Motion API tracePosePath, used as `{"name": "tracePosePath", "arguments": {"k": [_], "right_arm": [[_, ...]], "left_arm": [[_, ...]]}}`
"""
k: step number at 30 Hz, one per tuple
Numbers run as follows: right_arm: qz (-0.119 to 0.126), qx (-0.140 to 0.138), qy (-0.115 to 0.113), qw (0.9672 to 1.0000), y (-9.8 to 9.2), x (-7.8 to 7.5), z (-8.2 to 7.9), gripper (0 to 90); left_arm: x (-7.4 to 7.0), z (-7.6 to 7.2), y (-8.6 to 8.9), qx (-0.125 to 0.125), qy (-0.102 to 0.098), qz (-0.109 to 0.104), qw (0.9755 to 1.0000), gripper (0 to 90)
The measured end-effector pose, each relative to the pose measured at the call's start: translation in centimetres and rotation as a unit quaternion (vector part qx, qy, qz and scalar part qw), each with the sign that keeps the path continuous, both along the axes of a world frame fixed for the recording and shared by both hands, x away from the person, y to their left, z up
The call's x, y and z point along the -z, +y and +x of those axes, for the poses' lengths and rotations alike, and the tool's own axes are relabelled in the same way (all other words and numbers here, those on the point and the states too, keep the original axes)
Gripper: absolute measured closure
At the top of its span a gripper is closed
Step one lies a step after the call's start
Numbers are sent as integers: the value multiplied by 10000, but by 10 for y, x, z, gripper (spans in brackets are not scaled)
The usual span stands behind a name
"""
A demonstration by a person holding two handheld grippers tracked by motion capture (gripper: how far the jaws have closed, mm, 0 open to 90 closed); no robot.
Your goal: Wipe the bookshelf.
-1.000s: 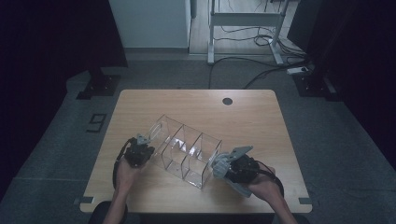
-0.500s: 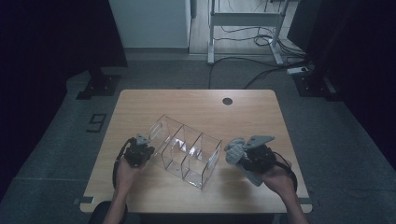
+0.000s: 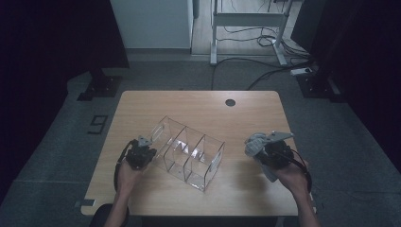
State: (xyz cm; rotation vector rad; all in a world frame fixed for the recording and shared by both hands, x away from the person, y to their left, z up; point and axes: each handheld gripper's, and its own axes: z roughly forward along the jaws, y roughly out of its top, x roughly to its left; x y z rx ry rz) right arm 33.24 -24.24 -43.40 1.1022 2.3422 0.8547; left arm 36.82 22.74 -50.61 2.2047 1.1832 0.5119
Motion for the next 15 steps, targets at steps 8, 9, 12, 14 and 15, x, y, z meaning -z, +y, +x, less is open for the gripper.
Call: {"name": "tracePosePath", "arguments": {"k": [8, 9, 12, 14, 15], "right_arm": [[-139, 311, 299, 9990, -14, 37, 20, 648], [-108, 326, 364, 9987, -15, 40, 21, 648], [-105, 326, 531, 9980, -17, 53, 27, 642], [-165, 304, 597, 9976, -16, 60, 29, 637], [-186, 311, 634, 9973, -16, 62, 30, 634]], "left_arm": [[0, 0, 0, 0, -1, -7, 10000, 854], [0, 0, 0, -3, -2, -4, 10000, 854], [0, 0, 0, -3, -1, -4, 10000, 854], [0, 0, 0, -2, -1, -7, 10000, 854], [0, 0, 0, -3, -3, -3, 10000, 854]]}}
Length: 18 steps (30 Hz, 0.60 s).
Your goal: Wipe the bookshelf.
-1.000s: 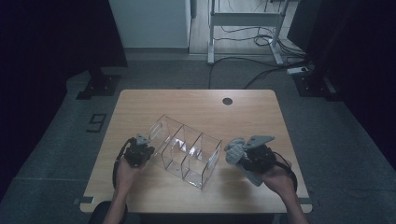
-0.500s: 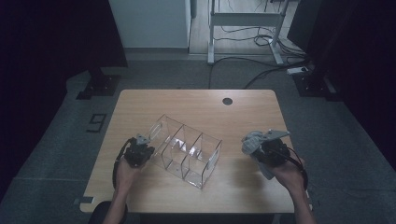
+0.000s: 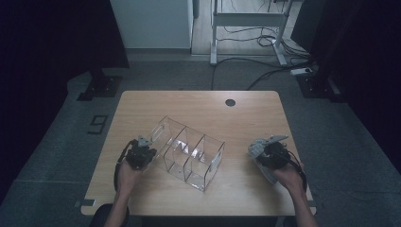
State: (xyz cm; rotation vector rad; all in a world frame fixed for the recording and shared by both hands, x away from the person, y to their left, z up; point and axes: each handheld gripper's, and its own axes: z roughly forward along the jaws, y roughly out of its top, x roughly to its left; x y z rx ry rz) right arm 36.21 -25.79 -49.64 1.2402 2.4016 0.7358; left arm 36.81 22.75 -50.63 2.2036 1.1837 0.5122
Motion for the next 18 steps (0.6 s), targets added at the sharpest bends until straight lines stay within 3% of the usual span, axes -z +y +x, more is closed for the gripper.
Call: {"name": "tracePosePath", "arguments": {"k": [8, 13, 18], "right_arm": [[-102, -155, 236, 9995, -1, 18, 5, 527], [45, -156, 272, 9995, -7, 14, 5, 392], [295, -176, 214, 9992, -10, 0, 3, 357]], "left_arm": [[0, 0, 0, 9, -26, 47, 10000, 836], [-1, -1, 0, -5, -68, 93, 9999, 773], [-7, -4, 3, -4, -170, -50, 9998, 673]]}}
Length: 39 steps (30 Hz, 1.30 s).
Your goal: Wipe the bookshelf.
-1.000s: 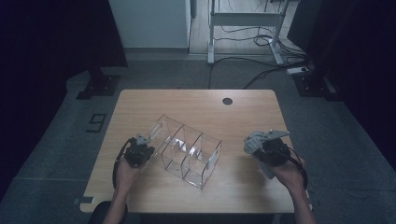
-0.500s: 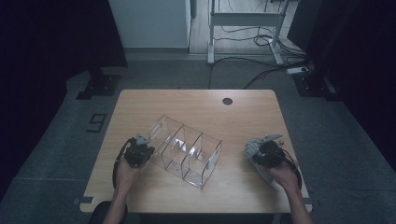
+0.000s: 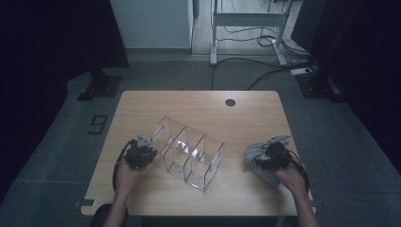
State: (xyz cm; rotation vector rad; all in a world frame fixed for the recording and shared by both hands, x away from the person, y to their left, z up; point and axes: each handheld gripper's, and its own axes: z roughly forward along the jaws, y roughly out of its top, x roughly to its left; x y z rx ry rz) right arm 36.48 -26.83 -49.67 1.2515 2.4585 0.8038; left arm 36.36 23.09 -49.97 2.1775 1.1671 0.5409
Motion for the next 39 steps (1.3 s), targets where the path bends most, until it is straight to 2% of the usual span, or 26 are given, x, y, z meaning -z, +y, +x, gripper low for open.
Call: {"name": "tracePosePath", "arguments": {"k": [4, 10, 19, 24, 33, 39], "right_arm": [[201, 4, -185, 9996, -2, -13, -4, 342], [535, -110, -345, 9979, 1, -29, -8, 333], [908, -634, -436, 9929, 24, -43, -13, 332], [1123, -966, -451, 9879, 39, -48, -14, 345], [1179, -1408, -469, 9819, 66, -53, -7, 351], [1203, -1630, -442, 9783, 82, -54, -2, 348]], "left_arm": [[-7, -6, 3, 22, -90, -131, 9999, 615], [-15, -15, 7, 30, -199, -164, 9997, 581], [-28, -31, 12, 27, -338, -277, 9990, 696], [-30, -34, 11, -3, -359, -155, 9992, 769], [-31, -30, 12, -73, -316, -159, 9993, 853], [-31, -24, 12, -50, -269, -169, 9995, 861]]}}
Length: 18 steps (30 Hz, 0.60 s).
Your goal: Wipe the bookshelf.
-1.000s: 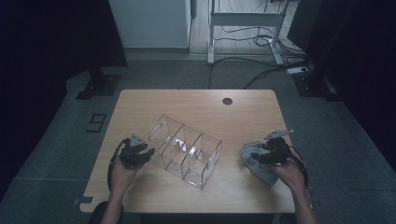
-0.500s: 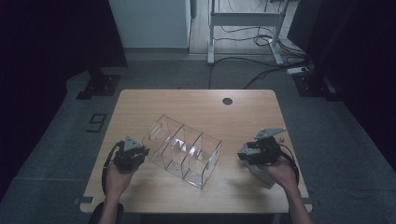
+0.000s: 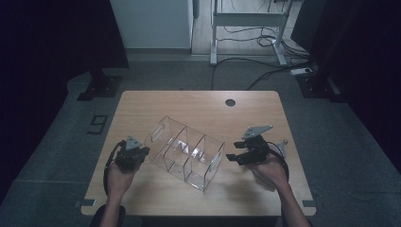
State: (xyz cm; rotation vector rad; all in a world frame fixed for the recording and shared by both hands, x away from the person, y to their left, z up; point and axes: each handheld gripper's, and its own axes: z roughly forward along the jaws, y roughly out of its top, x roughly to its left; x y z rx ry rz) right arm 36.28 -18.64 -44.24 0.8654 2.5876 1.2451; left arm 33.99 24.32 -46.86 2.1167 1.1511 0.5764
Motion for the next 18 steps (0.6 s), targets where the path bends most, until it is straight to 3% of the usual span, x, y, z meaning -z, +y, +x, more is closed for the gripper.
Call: {"name": "tracePosePath", "arguments": {"k": [8, 18], "right_arm": [[-115, -286, -26, 9995, 18, 2, 5, 346], [-91, -373, 71, 9992, 23, 1, -1, 413]], "left_arm": [[0, 10, -2, -11, 17, 22, 10000, 861], [0, 26, -4, 17, 87, -83, 9999, 857]]}}
